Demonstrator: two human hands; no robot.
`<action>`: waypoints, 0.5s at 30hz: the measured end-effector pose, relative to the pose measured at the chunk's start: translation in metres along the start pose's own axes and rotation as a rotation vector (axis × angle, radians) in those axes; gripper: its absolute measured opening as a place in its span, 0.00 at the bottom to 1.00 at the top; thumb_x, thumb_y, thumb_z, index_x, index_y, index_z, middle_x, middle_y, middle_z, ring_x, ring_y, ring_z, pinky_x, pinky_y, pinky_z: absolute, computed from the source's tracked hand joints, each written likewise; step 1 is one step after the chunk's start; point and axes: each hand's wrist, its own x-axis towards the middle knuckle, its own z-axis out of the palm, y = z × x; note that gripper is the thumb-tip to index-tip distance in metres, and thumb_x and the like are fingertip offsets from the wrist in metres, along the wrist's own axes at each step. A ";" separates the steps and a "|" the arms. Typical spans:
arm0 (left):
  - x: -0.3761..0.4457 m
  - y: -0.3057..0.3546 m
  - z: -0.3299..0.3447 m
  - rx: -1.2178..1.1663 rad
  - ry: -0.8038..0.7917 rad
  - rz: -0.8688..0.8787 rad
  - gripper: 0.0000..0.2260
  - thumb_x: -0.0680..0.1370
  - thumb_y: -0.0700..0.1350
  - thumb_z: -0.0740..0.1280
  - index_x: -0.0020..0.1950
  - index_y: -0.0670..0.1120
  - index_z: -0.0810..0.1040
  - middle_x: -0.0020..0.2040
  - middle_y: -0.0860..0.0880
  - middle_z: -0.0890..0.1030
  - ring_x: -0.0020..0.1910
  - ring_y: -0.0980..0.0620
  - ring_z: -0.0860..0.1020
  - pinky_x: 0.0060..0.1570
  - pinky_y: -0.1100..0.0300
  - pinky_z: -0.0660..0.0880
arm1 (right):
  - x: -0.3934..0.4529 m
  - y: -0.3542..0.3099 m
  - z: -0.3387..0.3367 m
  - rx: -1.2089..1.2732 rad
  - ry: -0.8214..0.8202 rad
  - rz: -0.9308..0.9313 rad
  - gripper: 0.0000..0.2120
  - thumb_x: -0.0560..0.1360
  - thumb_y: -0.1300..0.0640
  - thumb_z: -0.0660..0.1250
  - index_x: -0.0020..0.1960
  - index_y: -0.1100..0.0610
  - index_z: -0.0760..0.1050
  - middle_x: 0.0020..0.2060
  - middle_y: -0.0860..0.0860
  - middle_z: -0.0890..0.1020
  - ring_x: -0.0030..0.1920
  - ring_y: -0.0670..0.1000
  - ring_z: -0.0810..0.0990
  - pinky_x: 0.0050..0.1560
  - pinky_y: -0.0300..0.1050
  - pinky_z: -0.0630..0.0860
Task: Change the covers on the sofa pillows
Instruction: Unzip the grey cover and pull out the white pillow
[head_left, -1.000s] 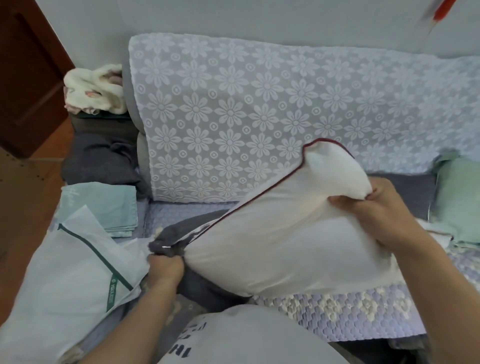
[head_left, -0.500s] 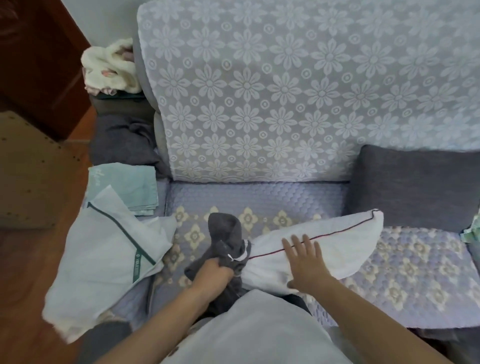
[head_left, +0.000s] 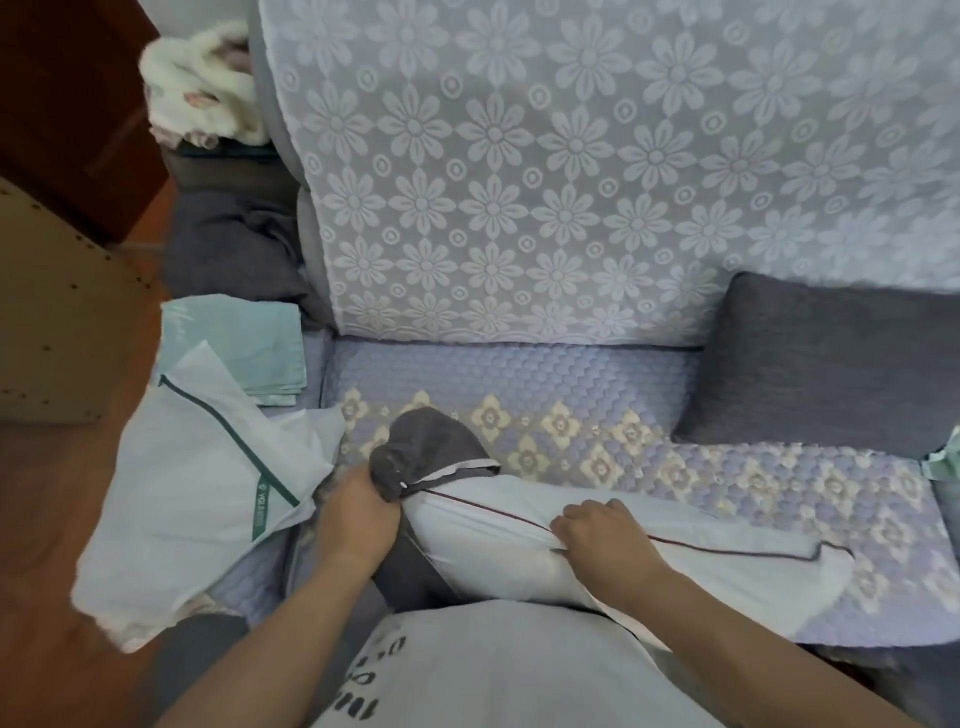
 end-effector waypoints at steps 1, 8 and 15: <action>0.005 -0.001 -0.006 -0.033 0.039 -0.016 0.00 0.77 0.43 0.66 0.47 0.48 0.76 0.49 0.40 0.82 0.49 0.36 0.80 0.44 0.52 0.73 | 0.004 -0.001 -0.007 -0.010 -0.006 -0.011 0.17 0.56 0.60 0.78 0.30 0.49 0.69 0.26 0.45 0.70 0.27 0.50 0.72 0.30 0.44 0.60; 0.037 -0.060 -0.075 0.253 0.187 -0.018 0.06 0.73 0.38 0.66 0.49 0.44 0.74 0.50 0.40 0.77 0.46 0.34 0.79 0.44 0.45 0.76 | 0.014 0.037 -0.065 0.059 0.253 0.068 0.13 0.56 0.66 0.77 0.32 0.54 0.75 0.29 0.51 0.76 0.29 0.56 0.78 0.24 0.48 0.72; 0.025 -0.073 -0.093 0.258 -0.145 0.211 0.10 0.73 0.40 0.64 0.49 0.55 0.77 0.52 0.49 0.80 0.49 0.44 0.80 0.45 0.54 0.74 | 0.101 0.072 -0.128 -0.099 0.329 0.165 0.08 0.75 0.61 0.66 0.53 0.60 0.79 0.46 0.59 0.76 0.48 0.62 0.77 0.40 0.52 0.73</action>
